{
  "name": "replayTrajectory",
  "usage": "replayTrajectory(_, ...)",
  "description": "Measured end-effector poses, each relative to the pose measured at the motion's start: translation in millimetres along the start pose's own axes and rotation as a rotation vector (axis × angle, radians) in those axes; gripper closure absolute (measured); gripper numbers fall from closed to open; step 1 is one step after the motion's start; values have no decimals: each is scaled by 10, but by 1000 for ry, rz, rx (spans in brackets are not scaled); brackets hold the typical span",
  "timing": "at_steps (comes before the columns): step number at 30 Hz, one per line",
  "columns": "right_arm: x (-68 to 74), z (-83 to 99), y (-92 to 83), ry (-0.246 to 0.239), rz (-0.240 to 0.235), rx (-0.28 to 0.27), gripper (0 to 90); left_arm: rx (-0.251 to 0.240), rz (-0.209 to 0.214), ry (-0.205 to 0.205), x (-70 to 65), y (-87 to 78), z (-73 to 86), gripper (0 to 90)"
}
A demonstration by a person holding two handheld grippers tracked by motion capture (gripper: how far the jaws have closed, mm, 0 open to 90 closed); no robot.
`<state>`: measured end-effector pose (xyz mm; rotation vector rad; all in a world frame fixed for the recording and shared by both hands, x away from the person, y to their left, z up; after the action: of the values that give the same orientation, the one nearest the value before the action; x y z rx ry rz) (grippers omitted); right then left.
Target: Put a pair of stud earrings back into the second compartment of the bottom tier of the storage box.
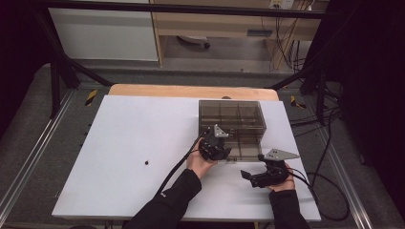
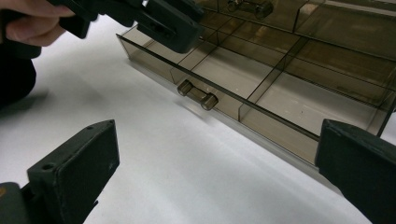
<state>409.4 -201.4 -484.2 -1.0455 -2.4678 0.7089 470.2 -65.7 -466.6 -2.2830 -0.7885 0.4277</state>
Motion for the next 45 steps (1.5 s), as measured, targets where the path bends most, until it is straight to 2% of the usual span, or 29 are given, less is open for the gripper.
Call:
replayTrajectory(3, -1, -3, -8, 1, 1, -3, 5, -2, 4, -1, -2, 7, -5, 624)
replayTrajectory(7, 0, 1, 1, 0, 0, 1, 5, 17, 8, 17, -15, 74, 25, 562)
replayTrajectory(10, -1, 0, 1, 1, -1, 0, 5, 16, 10, 12, -18, 103, 23, 571)
replayTrajectory(11, -2, -1, 0, 0, 0, -1, 4, 19, 5, 17, -14, 103, 21, 604)
replayTrajectory(13, -1, -8, -9, 6, -2, -6, 4, 16, -2, 16, -7, 98, 9, 593)
replayTrajectory(18, -3, -6, -6, 3, -2, -5, 5, -3, -1, 27, -18, 11, -25, 526)
replayTrajectory(25, -2, -5, -3, 4, -3, -5, 5, -6, -14, 92, -44, -159, -18, 369)
replayTrajectory(28, -3, -3, 0, 3, -2, -3, 5, 2, -16, 108, -39, -235, 25, 334)
replayTrajectory(30, 0, -1, 2, 3, -4, 0, 5, 11, -20, 117, -21, -280, 61, 280)
replayTrajectory(34, 0, 0, 3, 3, -3, 0, 5, 23, -38, 118, 49, -359, 139, 231)
replayTrajectory(36, 0, 1, 4, 3, -2, 0, 5, 29, -49, 108, 119, -420, 199, 190)
replayTrajectory(40, 3, 3, 6, 5, -3, 2, 4, 34, -55, 97, 183, -485, 257, 155)
replayTrajectory(45, -5, 2, 4, 2, 0, 1, 5, 42, -88, 97, 304, -621, 361, 116)
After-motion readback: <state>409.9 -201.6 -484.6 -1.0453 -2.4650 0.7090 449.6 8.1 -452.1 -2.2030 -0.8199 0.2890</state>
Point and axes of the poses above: each handheld gripper's, and its own axes: y roughly forward along the jaws, z roughly out of its underside, x roughly to its left, the point moved 8 cm from there along y, roughly forward along the jaws, and after that the axes turned 2 degrees about x, right-handed, at the moved point
